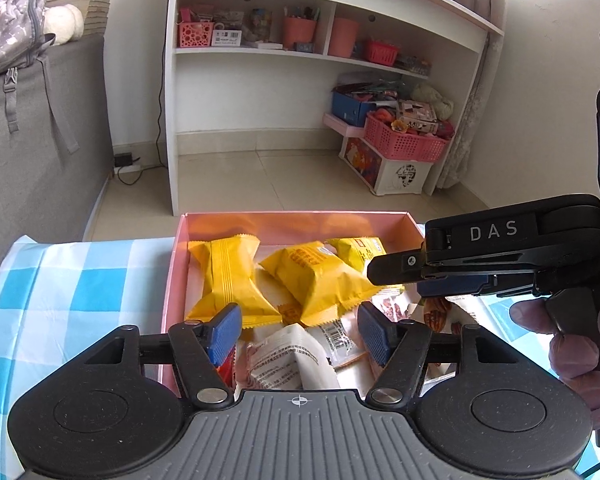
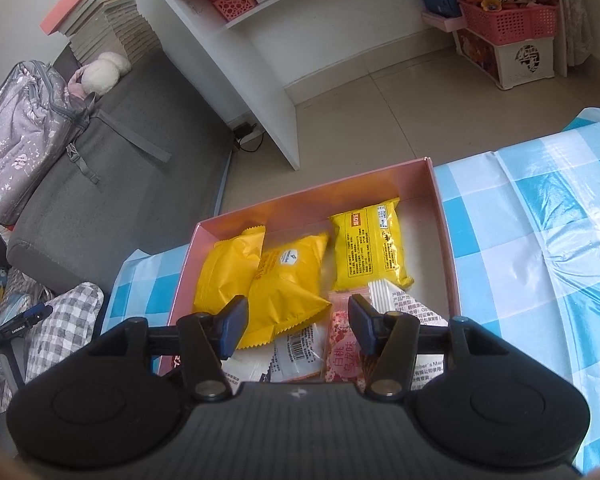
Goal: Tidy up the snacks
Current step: 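Carry the white bag and yellow bag into the pink box and open both tools, then withdraw both tools from the box back over the remaining snacks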
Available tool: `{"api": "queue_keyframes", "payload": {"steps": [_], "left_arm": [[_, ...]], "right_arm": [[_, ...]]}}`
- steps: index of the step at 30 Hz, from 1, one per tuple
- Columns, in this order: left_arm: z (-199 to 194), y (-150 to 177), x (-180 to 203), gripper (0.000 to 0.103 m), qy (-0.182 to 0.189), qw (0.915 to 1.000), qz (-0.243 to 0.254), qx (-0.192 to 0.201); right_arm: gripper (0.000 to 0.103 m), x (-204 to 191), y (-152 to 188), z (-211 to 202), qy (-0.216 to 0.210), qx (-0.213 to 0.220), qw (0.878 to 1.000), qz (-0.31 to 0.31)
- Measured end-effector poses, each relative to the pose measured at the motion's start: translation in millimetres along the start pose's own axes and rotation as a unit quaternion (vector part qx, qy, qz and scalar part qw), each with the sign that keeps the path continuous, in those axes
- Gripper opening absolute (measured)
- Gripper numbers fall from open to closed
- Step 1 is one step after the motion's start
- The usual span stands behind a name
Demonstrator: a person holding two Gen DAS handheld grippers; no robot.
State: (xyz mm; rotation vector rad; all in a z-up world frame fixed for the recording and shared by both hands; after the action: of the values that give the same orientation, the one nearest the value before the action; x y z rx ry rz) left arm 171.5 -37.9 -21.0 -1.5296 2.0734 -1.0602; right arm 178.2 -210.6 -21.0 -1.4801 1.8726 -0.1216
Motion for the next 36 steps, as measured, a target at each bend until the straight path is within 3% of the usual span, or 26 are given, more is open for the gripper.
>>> {"api": "queue_keyframes", "payload": {"steps": [10, 15, 21, 31, 36], "left_arm": [[-51, 8, 9, 0.079, -0.035, 0.9989, 0.022, -0.020], [-83, 20, 11, 0.087, -0.037, 0.9989, 0.017, -0.024], [-102, 46, 13, 0.091, -0.026, 0.9989, 0.007, -0.039], [-123, 88, 1, 0.092, -0.024, 0.9981, -0.007, -0.056], [-129, 102, 3, 0.092, -0.027, 0.9978, 0.011, -0.060]], "right_arm": [[0.072, -12, 16, -34, 0.023, 0.000, 0.999, -0.035], [0.075, -13, 30, -50, 0.032, -0.005, 0.999, -0.034], [0.085, -18, 52, -68, 0.033, -0.017, 0.998, -0.047], [0.090, -22, 88, -89, 0.039, -0.018, 0.997, -0.059], [0.090, -22, 103, -94, 0.051, -0.016, 0.996, -0.076]]}}
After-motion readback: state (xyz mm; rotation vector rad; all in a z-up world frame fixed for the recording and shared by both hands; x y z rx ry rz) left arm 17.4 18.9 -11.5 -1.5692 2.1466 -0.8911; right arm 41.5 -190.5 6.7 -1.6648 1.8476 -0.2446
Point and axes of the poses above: each gripper's, at about its wrist camera, not at the fingertips, and z roughly the way its jaws point, x to its right, y to its underside, the point moved 1 cm from there along z, roughly the way its jaws point
